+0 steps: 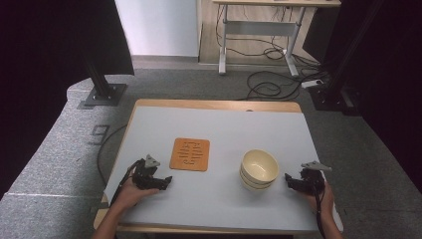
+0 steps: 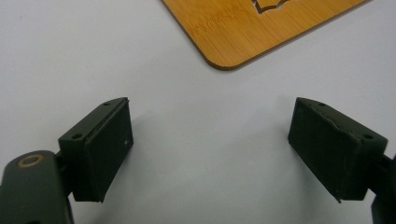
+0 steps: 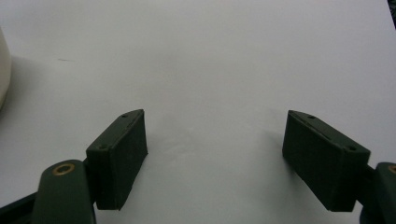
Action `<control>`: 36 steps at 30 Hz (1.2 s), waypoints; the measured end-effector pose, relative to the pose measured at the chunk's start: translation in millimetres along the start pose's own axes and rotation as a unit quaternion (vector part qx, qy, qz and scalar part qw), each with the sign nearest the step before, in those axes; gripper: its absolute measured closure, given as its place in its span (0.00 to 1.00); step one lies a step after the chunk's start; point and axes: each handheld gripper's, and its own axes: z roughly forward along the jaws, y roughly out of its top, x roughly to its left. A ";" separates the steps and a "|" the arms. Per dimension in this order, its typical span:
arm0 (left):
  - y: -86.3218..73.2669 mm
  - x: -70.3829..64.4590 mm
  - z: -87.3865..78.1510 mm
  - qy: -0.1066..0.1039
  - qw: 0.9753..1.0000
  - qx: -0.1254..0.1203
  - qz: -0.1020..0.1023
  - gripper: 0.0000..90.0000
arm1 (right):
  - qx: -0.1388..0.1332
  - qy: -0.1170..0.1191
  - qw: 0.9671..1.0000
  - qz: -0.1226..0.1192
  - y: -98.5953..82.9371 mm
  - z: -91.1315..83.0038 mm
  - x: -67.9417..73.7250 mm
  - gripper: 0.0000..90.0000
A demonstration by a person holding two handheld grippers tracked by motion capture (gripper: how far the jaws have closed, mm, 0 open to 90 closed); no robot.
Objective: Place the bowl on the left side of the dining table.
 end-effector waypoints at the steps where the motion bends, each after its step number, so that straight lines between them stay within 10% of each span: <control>1: 0.0 0.0 0.0 0.000 1.000 0.000 0.000 0.15 | 0.000 0.001 1.000 0.000 0.1 0.0 -0.2 0.24; 36: 0.4 0.1 0.0 0.000 1.000 0.001 0.001 0.15 | -0.042 0.008 0.999 0.000 0.4 -35.1 7.5 0.31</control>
